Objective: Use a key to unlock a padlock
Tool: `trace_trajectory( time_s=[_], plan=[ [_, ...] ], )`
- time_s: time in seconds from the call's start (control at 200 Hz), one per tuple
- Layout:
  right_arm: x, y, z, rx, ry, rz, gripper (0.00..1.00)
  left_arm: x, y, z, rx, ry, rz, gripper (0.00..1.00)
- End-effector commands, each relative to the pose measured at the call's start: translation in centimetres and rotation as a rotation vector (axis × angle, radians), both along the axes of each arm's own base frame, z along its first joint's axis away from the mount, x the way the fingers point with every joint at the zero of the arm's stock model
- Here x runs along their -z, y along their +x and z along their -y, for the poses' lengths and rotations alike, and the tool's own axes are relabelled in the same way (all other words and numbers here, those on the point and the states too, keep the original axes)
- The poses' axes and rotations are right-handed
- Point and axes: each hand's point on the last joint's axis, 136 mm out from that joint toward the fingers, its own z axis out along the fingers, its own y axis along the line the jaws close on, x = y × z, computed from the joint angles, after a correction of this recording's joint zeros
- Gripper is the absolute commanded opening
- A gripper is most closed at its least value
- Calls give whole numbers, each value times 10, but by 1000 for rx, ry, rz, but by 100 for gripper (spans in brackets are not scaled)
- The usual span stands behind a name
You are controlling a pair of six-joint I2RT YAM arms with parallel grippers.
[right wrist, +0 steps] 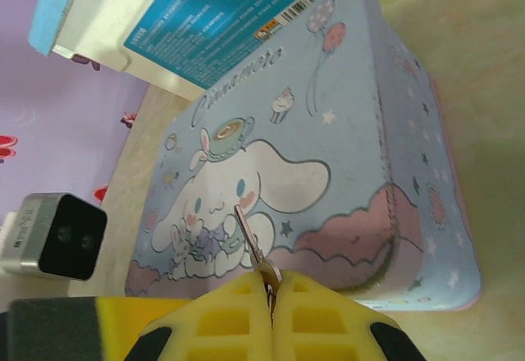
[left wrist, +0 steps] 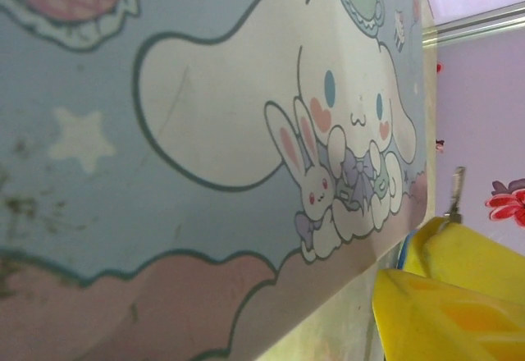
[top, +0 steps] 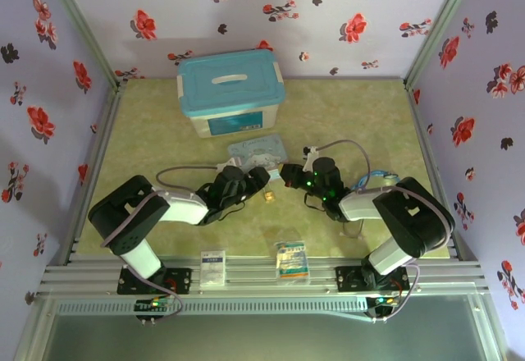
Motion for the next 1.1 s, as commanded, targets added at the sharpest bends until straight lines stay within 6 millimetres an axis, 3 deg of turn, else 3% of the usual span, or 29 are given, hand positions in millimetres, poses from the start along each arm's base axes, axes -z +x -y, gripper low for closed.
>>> trace_trajectory(
  time_s=[0.0,0.08,0.29,0.48,0.94,1.09],
  plan=[
    [-15,9,-5,-3,41,37,0,-18,11,3,35,81,69,64],
    [-17,6,-8,-27,51,42,0,-12,5,2,51,156,47,67],
    [-12,-6,-2,-26,48,15,0,5,-14,-8,4,113,19,69],
    [-5,-17,9,-15,29,6,0,16,-28,7,57,157,15,67],
    [9,-47,54,69,-114,-2,0,35,-23,15,126,395,38,57],
    [13,-53,63,91,-143,-12,0,56,-22,17,130,458,11,55]
  ],
)
